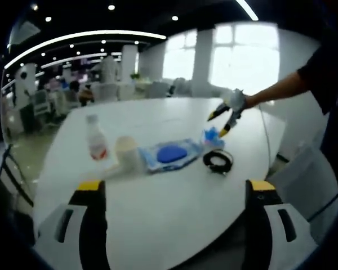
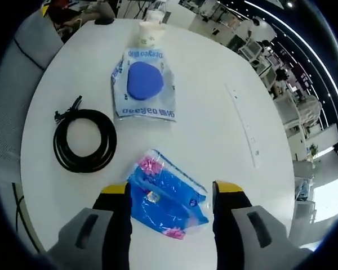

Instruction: Arrange the tabletop items into an orderly group along one side of the table until the central work area is clear of visible clutter.

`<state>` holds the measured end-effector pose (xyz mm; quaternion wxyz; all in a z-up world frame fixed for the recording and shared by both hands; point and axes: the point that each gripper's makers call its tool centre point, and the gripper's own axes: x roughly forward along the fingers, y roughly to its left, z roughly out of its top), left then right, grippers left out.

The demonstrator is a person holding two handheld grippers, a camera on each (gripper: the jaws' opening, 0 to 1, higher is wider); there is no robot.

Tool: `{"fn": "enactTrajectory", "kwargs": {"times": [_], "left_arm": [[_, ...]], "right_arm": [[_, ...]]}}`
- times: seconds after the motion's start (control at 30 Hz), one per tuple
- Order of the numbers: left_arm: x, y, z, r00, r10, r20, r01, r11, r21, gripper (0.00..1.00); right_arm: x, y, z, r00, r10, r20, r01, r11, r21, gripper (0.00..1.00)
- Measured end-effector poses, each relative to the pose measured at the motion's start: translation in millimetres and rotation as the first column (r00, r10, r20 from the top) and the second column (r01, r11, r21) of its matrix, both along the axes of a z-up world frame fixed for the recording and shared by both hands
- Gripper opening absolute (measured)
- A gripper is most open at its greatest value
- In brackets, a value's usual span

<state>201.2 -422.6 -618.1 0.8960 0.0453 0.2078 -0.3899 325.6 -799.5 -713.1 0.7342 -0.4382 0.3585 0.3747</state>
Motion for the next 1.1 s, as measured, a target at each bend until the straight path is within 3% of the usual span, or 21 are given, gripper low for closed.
{"fn": "enactTrajectory", "kwargs": {"times": [0.17,0.27,0.4,0.63,0.73,0.83,1.1], "left_arm": [[1.1,2.0,-1.0,1.0,0.006,0.022,-0.007,1.0,0.027,1.0],[2.6,3.6,-0.8,0.999,0.029,0.013,-0.029,1.0,0.009,1.0],[4.2,5.9,-1.6,0.999,0.041,0.028,-0.042,0.999,0.017,0.97],[1.9,5.5,-7.3,0.999,0.025,0.03,-0.026,0.999,0.046,0.93],[2.1,5.7,-7.9,0.999,0.027,0.026,-0.028,0.999,0.046,0.93],[2.1,5.4,-8.1,0.999,0.026,0.027,-0.027,0.999,0.046,0.92],[1.4,4.2,-8.3,0.999,0.022,0.028,-0.023,0.999,0.047,0.9]], "right_arm": [[-0.8,-4.9,-6.3,1.0,0.008,-0.012,-0.008,1.0,-0.019,0.49],[-2.4,-6.4,-9.6,0.998,0.057,-0.008,-0.057,0.996,-0.068,0.45],[-5.2,-7.2,-18.4,0.985,0.17,-0.016,-0.17,0.97,-0.174,0.33],[-0.8,-12.0,-32.8,0.967,0.254,-0.022,-0.249,0.924,-0.289,0.15],[-0.8,-12.7,-35.0,0.966,0.255,-0.03,-0.253,0.924,-0.287,0.11],[0.8,-14.7,-34.4,0.969,0.246,-0.023,-0.242,0.927,-0.287,0.0],[-0.2,-18.5,-25.4,0.98,0.2,-0.012,-0.197,0.947,-0.255,0.0]]}}
